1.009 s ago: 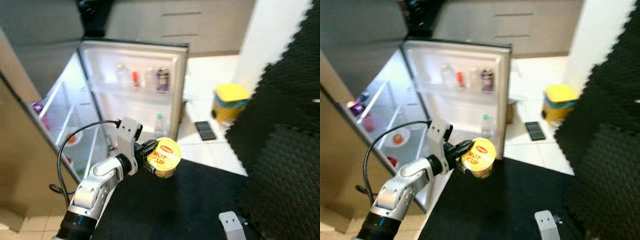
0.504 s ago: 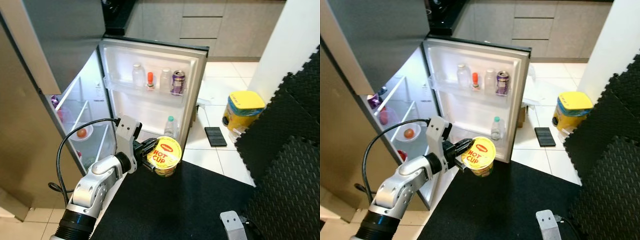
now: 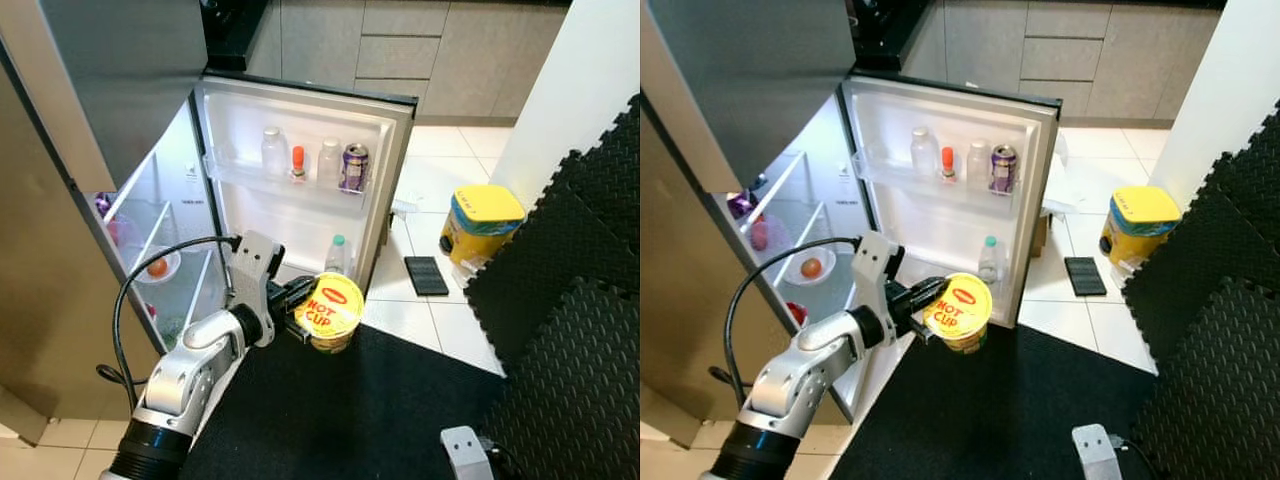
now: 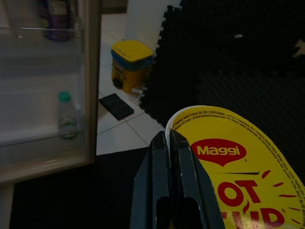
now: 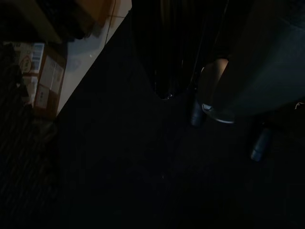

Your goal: Restocking fridge

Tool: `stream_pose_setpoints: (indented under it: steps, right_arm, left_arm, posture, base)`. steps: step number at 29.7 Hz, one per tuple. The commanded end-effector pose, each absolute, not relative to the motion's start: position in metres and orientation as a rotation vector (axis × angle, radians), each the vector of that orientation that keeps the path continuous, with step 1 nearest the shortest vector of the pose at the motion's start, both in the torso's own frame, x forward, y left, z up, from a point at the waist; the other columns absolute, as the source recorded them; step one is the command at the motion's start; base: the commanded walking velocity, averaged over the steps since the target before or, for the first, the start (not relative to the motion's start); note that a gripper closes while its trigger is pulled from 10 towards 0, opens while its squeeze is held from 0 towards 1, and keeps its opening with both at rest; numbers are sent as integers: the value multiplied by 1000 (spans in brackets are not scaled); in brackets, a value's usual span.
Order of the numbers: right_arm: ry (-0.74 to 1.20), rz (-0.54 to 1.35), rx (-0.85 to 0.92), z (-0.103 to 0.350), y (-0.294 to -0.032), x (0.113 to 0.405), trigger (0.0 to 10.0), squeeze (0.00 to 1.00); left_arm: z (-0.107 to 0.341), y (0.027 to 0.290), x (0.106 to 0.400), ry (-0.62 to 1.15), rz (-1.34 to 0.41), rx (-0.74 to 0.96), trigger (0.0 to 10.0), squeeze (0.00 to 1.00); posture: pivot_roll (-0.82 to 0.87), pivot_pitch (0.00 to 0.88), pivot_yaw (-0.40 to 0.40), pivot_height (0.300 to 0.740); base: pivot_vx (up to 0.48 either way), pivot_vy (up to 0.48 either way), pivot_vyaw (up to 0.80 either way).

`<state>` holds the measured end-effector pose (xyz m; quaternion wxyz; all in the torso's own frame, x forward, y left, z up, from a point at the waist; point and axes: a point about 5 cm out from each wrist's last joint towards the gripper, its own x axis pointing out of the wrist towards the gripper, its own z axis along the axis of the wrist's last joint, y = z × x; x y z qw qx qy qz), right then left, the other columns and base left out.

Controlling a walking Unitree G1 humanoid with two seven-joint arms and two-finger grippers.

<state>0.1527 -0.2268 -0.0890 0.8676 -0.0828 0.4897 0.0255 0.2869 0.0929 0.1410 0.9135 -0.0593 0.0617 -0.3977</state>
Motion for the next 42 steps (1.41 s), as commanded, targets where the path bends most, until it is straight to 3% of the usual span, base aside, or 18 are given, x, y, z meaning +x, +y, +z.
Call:
stream_pose_setpoints:
  steps: [1,35,42]
  right_arm:
    - [1033,42,-167,-90,-228,150,10000,0]
    - [1036,18,-174,-89,-229,152,10000,0]
    - [1040,11,-176,-90,-229,151,10000,0]
  left_arm:
    - [142,89,285,118,-841,-124,10000,0]
    - [143,84,284,114,-862,-118,10000,0]
    - [143,83,284,114,-866,-118,10000,0]
  posture:
    - [67,21,-6,740]
    - [65,15,-6,740]
    - [65,15,-6,740]
  base:
    - [274,0,0]
    - [275,0,0]
    - [276,0,-746]
